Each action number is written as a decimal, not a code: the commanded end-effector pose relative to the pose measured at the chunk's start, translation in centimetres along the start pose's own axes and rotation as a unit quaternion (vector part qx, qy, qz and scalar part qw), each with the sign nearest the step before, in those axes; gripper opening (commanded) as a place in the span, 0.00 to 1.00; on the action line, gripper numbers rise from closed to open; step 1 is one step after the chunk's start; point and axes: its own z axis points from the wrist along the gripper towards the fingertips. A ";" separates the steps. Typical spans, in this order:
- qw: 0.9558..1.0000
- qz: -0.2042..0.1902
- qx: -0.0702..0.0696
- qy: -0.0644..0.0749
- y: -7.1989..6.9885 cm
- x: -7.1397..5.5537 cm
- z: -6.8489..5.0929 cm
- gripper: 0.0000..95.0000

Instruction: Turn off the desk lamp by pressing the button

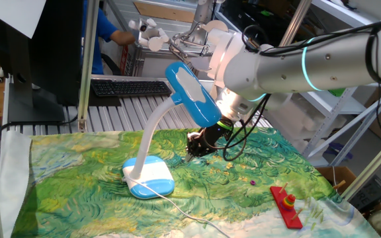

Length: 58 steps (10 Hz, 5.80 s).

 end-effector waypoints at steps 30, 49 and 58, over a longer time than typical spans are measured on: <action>0.997 0.005 -0.068 -0.036 0.1 0.7 0.2 0.00; 0.996 0.018 -0.078 -0.043 2.2 -1.1 2.2 0.00; 0.995 0.030 -0.083 -0.038 3.1 -1.1 5.0 0.00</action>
